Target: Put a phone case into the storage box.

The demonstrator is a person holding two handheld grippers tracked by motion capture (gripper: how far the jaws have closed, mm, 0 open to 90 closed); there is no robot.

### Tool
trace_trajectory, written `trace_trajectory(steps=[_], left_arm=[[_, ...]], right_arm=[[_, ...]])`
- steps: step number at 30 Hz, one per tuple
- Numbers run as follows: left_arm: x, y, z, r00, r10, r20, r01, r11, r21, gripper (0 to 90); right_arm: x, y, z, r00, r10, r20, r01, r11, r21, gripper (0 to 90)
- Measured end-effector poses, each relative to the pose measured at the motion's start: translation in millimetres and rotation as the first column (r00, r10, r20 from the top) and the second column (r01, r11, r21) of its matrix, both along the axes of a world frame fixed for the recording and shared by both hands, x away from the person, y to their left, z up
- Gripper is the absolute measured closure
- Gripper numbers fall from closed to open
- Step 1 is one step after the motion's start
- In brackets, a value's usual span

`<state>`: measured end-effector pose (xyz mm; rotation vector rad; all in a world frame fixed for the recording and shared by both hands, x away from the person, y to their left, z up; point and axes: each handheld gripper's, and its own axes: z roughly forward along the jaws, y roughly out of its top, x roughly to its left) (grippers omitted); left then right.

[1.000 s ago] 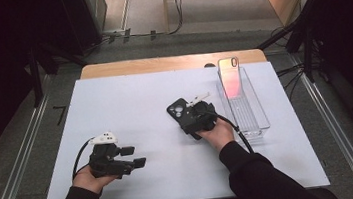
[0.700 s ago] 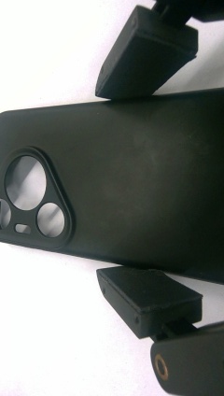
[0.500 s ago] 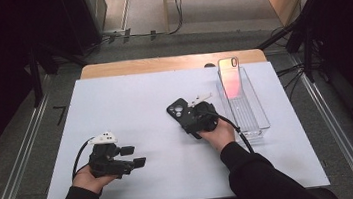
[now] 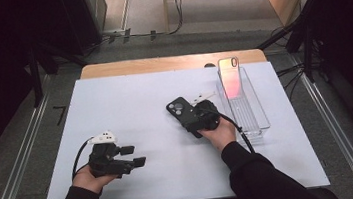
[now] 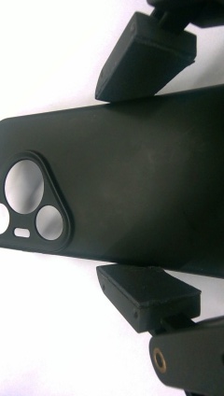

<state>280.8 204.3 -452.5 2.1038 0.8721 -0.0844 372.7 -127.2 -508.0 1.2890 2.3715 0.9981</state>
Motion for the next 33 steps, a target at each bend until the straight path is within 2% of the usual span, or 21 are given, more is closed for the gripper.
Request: trace_trajectory(steps=[11, 12, 14, 17, 20, 24, 30, 33], left_arm=[[1.6, -2.8, 2.3, 1.0000, 0.002, 0.004, -0.002, 0.9999, -0.016, 29.6], [1.9, -3.2, 2.6, 1.0000, 0.003, 0.001, -0.003, 0.9999, -0.016, 27.6], [2.9, -4.3, 4.2, 0.9998, 0.006, -0.021, -0.006, 0.9998, -0.017, 26.2], [3.4, -6.2, 6.3, 0.9998, 0.003, -0.022, -0.004, 0.9993, -0.037, 26.2], [4.3, -7.6, 7.5, 0.9995, 0.003, -0.031, -0.004, 0.9993, -0.038, 26.0], [5.6, -9.9, 9.6, 0.9973, 0.015, -0.071, -0.020, 0.9980, -0.060, 24.4], [7.0, -12.9, 12.0, 0.9948, 0.028, -0.098, -0.035, 0.9968, -0.072, 24.7], [7.6, -14.1, 14.4, 0.9949, 0.033, -0.095, -0.040, 0.9965, -0.073, 24.7]], right_arm=[[-7.8, 0.1, 22.2, 0.9998, 0.010, 0.018, -0.011, 0.9978, 0.065, 13.4], [-8.8, 0.3, 24.2, 0.9996, 0.017, 0.021, -0.019, 0.9974, 0.069, 13.4], [-11.5, 1.2, 28.5, 0.9996, 0.020, 0.023, -0.021, 0.9968, 0.077, 13.3], [-15.7, 1.3, 34.7, 0.9994, 0.026, 0.025, -0.028, 0.9952, 0.093, 13.3], [-20.2, 1.1, 40.5, 0.9987, 0.040, 0.030, -0.043, 0.9936, 0.105, 13.3], [-27.7, 0.9, 48.8, 0.9980, 0.050, 0.038, -0.055, 0.9910, 0.122, 13.3], [-39.9, 0.0, 59.4, 0.9967, 0.069, 0.042, -0.074, 0.9865, 0.146, 13.3], [-46.0, -2.0, 64.2, 0.9965, 0.070, 0.046, -0.076, 0.9843, 0.159, 13.3]])
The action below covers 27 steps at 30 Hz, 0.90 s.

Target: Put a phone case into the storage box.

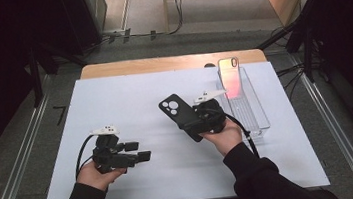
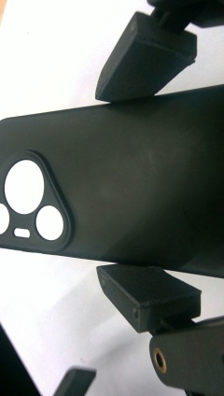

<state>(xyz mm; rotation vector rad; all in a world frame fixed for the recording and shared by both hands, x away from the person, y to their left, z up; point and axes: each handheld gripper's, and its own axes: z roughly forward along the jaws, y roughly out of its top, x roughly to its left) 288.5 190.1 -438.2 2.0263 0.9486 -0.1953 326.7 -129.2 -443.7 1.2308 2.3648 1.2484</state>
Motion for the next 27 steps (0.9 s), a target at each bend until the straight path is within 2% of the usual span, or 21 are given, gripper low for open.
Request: trace_trajectory(steps=[3, 10, 12, 14, 19, 22, 27], left_arm=[[0.0, -1.2, 2.3, 1.0000, -0.003, 0.007, 0.003, 0.9999, -0.015, 26.8], [0.2, -8.8, 6.8, 1.0000, 0.004, 0.003, -0.004, 1.0000, 0.005, 27.0], [1.9, -10.5, 8.6, 0.9997, 0.010, -0.020, -0.010, 0.9999, 0.011, 27.0], [5.6, -11.5, 10.5, 0.9976, 0.016, -0.067, -0.015, 0.9997, 0.019, 27.0], [11.4, -13.9, 15.0, 0.9955, 0.039, -0.086, -0.037, 0.9990, 0.024, 27.1], [14.8, -17.1, 19.2, 0.9957, 0.047, -0.079, -0.045, 0.9985, 0.033, 27.1], [23.5, -23.8, 25.2, 0.9955, 0.063, -0.071, -0.061, 0.9977, 0.030, 27.1]], right_arm=[[-5.4, -2.2, 4.4, 1.0000, 0.000, 0.003, 0.000, 0.9999, 0.013, 13.3], [-16.0, -8.0, 2.7, 0.9996, -0.028, -0.010, 0.028, 0.9988, 0.041, 13.3], [-19.8, -8.2, 1.5, 0.9990, -0.042, -0.017, 0.043, 0.9985, 0.036, 13.3], [-22.6, -5.3, 1.5, 0.9987, -0.051, 0.000, 0.051, 0.9986, 0.013, 13.3], [-30.1, 1.9, 2.6, 0.9980, -0.063, 0.003, 0.063, 0.9979, 0.017, 13.3], [-33.6, 3.7, 1.9, 0.9970, -0.077, -0.005, 0.078, 0.9967, 0.026, 13.3], [-40.2, 2.8, -0.4, 0.9927, -0.117, -0.026, 0.119, 0.9901, 0.074, 13.3]])
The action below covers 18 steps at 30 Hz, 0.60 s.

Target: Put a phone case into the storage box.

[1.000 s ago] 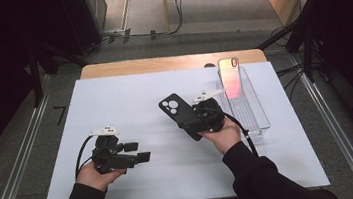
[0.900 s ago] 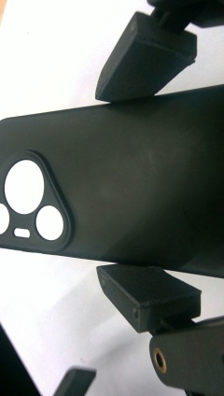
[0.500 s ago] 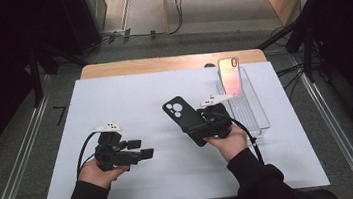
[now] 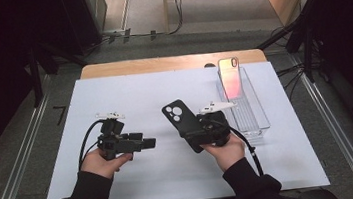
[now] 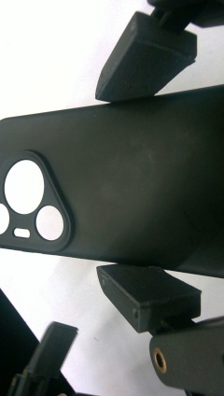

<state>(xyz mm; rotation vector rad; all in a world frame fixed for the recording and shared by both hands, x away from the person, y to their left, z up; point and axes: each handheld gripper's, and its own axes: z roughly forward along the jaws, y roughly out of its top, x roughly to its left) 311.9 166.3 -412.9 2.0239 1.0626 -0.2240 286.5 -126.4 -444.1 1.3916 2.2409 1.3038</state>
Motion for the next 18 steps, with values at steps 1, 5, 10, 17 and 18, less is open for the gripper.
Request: trace_trajectory(steps=[1, 5, 10, 17, 18], left_arm=[[1.6, -1.3, 0.8, 1.0000, -0.003, 0.006, 0.003, 1.0000, 0.002, 27.1], [8.1, -6.5, 0.6, 1.0000, 0.006, 0.003, -0.006, 1.0000, 0.004, 27.0], [16.8, -13.2, 2.4, 0.9997, 0.026, -0.004, -0.026, 0.9996, -0.010, 27.1], [26.7, -22.3, 6.4, 0.9987, 0.049, 0.016, -0.049, 0.9988, 0.007, 27.1], [27.9, -23.3, 6.7, 0.9985, 0.052, 0.016, -0.052, 0.9986, 0.001, 27.1]], right_arm=[[-1.2, 0.7, -0.2, 1.0000, -0.003, -0.003, 0.003, 1.0000, 0.001, 13.2], [-3.1, 2.8, -0.5, 0.9999, -0.010, 0.011, 0.011, 0.9999, -0.011, 13.2], [-5.1, 4.2, -5.1, 0.9994, -0.036, -0.003, 0.036, 0.9990, 0.026, 13.2], [-7.3, 5.6, -15.0, 0.9977, -0.068, -0.010, 0.068, 0.9949, 0.075, 13.1], [-7.7, 5.9, -15.9, 0.9973, -0.073, -0.008, 0.074, 0.9940, 0.081, 13.1]])
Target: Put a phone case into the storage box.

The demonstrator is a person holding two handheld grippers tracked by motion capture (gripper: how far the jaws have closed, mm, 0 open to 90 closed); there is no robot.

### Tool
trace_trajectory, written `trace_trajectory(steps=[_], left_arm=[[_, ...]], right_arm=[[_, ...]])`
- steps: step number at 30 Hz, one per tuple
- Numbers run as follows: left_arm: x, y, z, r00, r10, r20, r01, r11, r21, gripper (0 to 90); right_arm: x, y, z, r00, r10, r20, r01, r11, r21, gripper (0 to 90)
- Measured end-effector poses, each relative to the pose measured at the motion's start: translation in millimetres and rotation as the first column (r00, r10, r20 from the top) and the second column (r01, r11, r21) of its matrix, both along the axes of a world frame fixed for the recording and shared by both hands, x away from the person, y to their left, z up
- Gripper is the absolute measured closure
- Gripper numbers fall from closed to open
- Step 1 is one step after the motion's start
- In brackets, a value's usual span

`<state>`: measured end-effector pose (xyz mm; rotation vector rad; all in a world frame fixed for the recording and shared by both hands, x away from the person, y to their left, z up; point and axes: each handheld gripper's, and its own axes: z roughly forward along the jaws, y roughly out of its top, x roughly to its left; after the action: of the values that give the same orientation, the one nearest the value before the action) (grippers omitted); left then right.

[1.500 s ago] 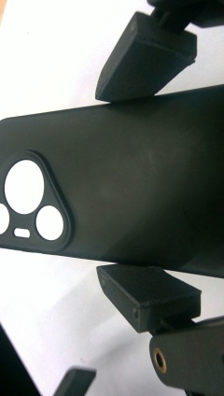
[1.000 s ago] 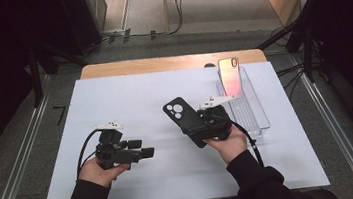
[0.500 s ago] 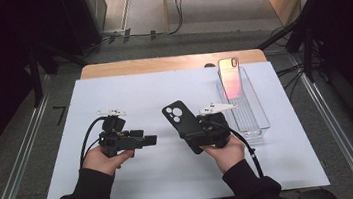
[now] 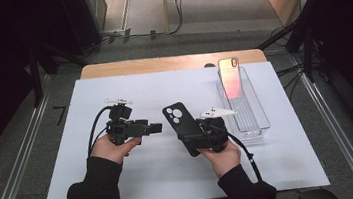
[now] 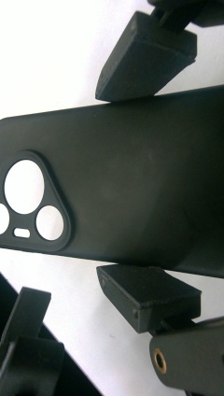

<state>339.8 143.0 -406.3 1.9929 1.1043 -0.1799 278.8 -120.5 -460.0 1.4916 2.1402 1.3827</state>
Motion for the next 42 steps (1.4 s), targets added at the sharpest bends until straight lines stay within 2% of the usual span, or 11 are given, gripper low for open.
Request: trace_trajectory(steps=[7, 12, 17, 20, 23, 30, 34, 35, 38, 42], left_arm=[[7.6, -9.9, 1.0, 0.9995, 0.030, 0.007, -0.030, 0.9995, -0.009, 27.1], [11.2, -16.6, -0.8, 0.9991, 0.042, 0.009, -0.042, 0.9984, -0.038, 27.1], [14.8, -24.0, -1.6, 0.9982, 0.059, 0.015, -0.058, 0.9976, -0.038, 27.1], [17.1, -26.3, -1.1, 0.9962, 0.081, 0.033, -0.079, 0.9960, -0.041, 27.2], [18.5, -30.4, -0.3, 0.9936, 0.095, 0.062, -0.093, 0.9954, -0.020, 27.4], [21.9, -37.0, -3.6, 0.9923, 0.115, 0.046, -0.113, 0.9928, -0.038, 32.1], [20.7, -39.6, -4.9, 0.9896, 0.140, 0.033, -0.138, 0.9886, -0.061, 37.8], [20.3, -40.1, -4.9, 0.9893, 0.144, 0.022, -0.143, 0.9876, -0.065, 42.8], [20.4, -40.4, -7.3, 0.9888, 0.149, -0.018, -0.150, 0.9828, -0.109, 50.6], [19.7, -39.1, -9.5, 0.9874, 0.155, -0.032, -0.158, 0.9761, -0.149, 67.7]], right_arm=[[-3.5, 4.9, -2.5, 0.9999, -0.016, -0.001, 0.016, 0.9994, 0.031, 13.1], [-7.0, 6.5, -1.9, 0.9996, -0.026, 0.014, 0.025, 0.9985, 0.049, 13.0], [-8.8, 9.9, -3.9, 0.9994, -0.030, 0.017, 0.029, 0.9970, 0.072, 13.0], [-10.3, 11.3, -3.8, 0.9991, -0.036, 0.022, 0.034, 0.9955, 0.088, 13.0], [-10.6, 11.8, -4.8, 0.9987, -0.043, 0.028, 0.040, 0.9947, 0.095, 12.9], [-12.0, 13.8, -6.3, 0.9979, -0.051, 0.040, 0.046, 0.9913, 0.124, 12.9], [-13.1, 16.5, -6.3, 0.9975, -0.052, 0.047, 0.045, 0.9908, 0.128, 12.9], [-13.7, 16.8, -6.2, 0.9974, -0.052, 0.049, 0.046, 0.9908, 0.127, 12.9], [-14.6, 17.3, -6.2, 0.9966, -0.051, 0.064, 0.042, 0.9886, 0.145, 12.9], [-14.8, 18.1, -6.2, 0.9962, -0.047, 0.073, 0.036, 0.9886, 0.146, 12.8]])
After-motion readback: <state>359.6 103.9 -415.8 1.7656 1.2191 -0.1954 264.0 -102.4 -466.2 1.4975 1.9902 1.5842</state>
